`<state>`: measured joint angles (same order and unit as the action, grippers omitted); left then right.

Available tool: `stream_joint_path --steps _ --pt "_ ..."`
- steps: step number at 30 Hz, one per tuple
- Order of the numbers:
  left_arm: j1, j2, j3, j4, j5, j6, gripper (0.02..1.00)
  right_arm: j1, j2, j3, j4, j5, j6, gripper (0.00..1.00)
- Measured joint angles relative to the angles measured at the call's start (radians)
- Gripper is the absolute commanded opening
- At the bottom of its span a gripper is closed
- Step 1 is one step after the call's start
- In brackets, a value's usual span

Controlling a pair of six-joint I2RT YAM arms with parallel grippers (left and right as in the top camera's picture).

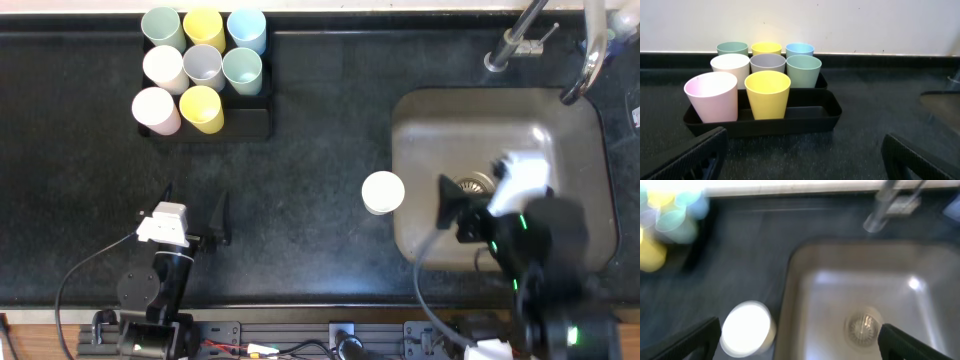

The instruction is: Store Cups

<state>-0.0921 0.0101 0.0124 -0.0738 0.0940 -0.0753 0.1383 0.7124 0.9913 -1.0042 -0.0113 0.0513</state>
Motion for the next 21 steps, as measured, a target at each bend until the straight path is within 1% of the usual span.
stream_joint_path --steps 4,8,10,13,16,19,21 --pt "0.000 0.000 0.000 0.000 0.000 0.000 0.998 0.165 0.284 0.193 -0.266 0.000 -0.001 0.998" --pt "0.000 0.000 0.000 0.000 0.000 0.000 0.998 0.283 0.456 0.259 -0.360 0.000 -0.027 0.998" --pt "0.000 0.000 0.000 0.000 0.000 0.000 0.996 0.323 0.529 0.268 -0.378 -0.001 -0.080 0.998" --pt "0.000 0.000 0.000 0.000 0.000 0.000 0.998 0.335 0.614 0.268 -0.383 0.000 -0.163 0.996" --pt "0.000 0.000 0.000 0.000 0.000 0.000 0.998 0.329 0.664 0.268 -0.383 0.001 -0.209 0.996" --pt "0.000 0.000 0.000 0.000 0.000 0.000 0.998 0.301 0.697 0.268 -0.371 0.001 -0.247 0.996" --pt "0.000 0.000 0.000 0.000 0.000 0.000 0.998 0.261 0.721 0.268 -0.350 0.001 -0.275 0.998"
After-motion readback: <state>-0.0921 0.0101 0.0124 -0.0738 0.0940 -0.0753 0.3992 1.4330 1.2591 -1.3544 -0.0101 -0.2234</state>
